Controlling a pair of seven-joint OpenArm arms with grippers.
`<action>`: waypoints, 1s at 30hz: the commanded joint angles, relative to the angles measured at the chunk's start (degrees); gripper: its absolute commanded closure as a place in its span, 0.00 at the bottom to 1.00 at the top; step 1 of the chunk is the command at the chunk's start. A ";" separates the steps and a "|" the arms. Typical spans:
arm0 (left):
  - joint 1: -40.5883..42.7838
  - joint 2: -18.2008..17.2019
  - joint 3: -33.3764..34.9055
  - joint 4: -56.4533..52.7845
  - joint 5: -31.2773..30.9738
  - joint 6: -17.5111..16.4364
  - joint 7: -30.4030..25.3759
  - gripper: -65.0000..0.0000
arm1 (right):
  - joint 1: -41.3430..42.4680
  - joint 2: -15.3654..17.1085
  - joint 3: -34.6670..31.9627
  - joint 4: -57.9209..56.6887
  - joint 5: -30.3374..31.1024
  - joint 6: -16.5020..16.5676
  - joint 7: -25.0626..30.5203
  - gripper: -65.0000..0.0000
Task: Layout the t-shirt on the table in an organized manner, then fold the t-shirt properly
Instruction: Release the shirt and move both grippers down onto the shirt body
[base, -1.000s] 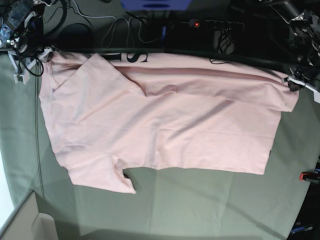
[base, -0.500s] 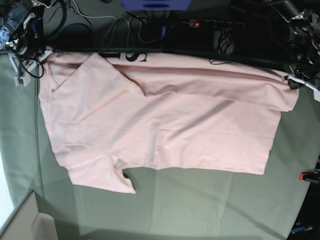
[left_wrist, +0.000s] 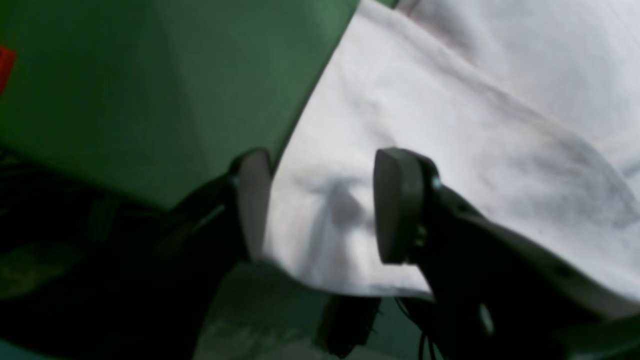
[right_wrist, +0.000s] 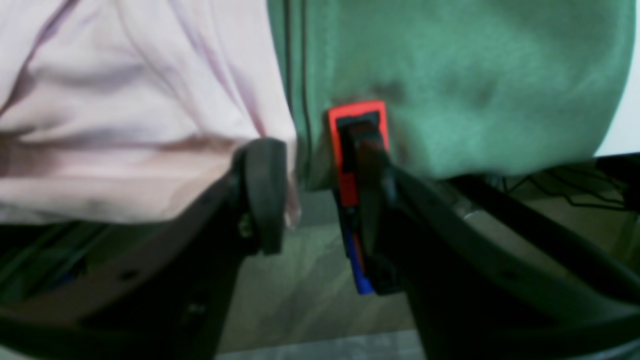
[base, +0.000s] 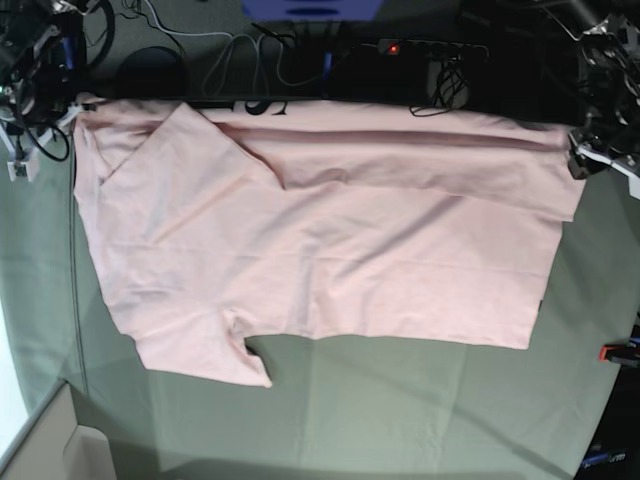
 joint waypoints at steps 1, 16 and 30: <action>-0.32 -1.20 -0.33 1.18 -0.73 -0.10 -0.84 0.50 | 0.38 0.82 0.36 1.09 0.23 -0.47 0.34 0.58; -16.59 -1.20 -1.21 0.57 -0.21 0.51 -1.71 0.49 | 14.63 1.26 0.63 0.57 -0.03 -0.47 0.95 0.55; -34.70 -6.22 19.01 -40.22 11.92 1.74 -33.89 0.49 | 33.35 6.71 -15.64 -25.98 -0.03 -0.47 15.37 0.55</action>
